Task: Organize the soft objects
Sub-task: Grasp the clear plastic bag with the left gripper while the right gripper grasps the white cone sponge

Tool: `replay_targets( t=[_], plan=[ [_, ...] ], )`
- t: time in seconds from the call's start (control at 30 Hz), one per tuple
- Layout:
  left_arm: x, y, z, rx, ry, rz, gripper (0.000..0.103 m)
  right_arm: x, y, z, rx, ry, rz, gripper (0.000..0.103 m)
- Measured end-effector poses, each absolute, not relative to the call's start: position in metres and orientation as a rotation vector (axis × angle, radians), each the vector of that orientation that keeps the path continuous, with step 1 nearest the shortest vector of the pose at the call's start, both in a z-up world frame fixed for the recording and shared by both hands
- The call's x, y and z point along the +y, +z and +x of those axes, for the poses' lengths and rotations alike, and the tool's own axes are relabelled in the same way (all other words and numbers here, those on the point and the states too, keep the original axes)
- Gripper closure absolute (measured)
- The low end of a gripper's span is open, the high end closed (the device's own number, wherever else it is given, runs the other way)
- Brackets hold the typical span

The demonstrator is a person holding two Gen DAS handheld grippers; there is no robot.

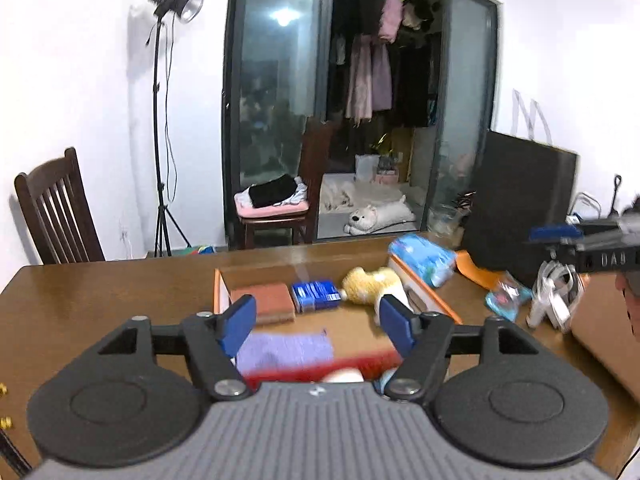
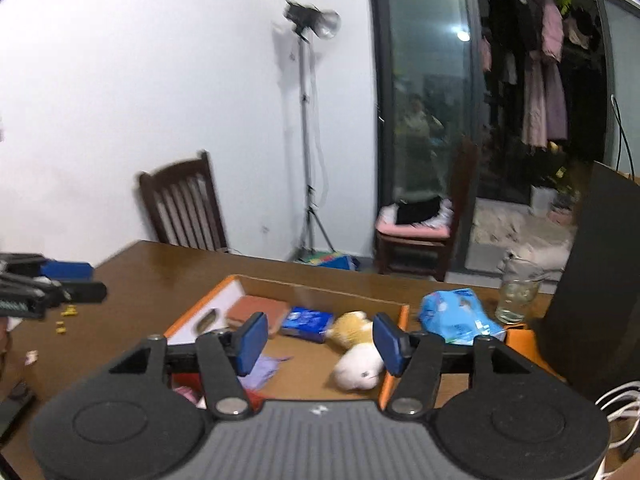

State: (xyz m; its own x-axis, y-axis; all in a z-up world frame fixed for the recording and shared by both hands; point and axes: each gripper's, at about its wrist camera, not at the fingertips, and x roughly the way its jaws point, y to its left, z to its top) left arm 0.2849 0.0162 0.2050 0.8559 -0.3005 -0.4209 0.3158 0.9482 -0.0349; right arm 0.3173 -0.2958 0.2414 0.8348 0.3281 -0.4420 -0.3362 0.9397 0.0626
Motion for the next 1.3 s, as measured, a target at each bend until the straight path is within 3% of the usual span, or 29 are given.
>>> replay_targets(
  t=[0.3, 0.5, 0.93, 1.1, 1.3],
  plan=[
    [0.022, 0.111, 0.161, 0.362, -0.298, -0.057, 0.018, -0.277, 0.151, 0.199, 0.371, 0.424, -0.062, 0.034],
    [0.041, 0.084, 0.147, 0.429, -0.274, -0.126, 0.018, -0.269, 0.090, 0.154, 0.450, 0.435, 0.032, 0.029],
    [-0.009, 0.062, 0.225, 0.520, -0.363, -0.087, 0.021, -0.281, 0.063, 0.216, 0.521, 0.335, 0.108, 0.032],
    [-0.030, 0.059, 0.264, 0.550, -0.385, -0.102, 0.032, -0.295, 0.058, 0.259, 0.540, 0.302, 0.143, 0.036],
    [-0.067, 0.054, 0.291, 0.521, -0.365, 0.017, 0.035, -0.302, 0.053, 0.326, 0.582, 0.297, 0.139, 0.048]
  ],
)
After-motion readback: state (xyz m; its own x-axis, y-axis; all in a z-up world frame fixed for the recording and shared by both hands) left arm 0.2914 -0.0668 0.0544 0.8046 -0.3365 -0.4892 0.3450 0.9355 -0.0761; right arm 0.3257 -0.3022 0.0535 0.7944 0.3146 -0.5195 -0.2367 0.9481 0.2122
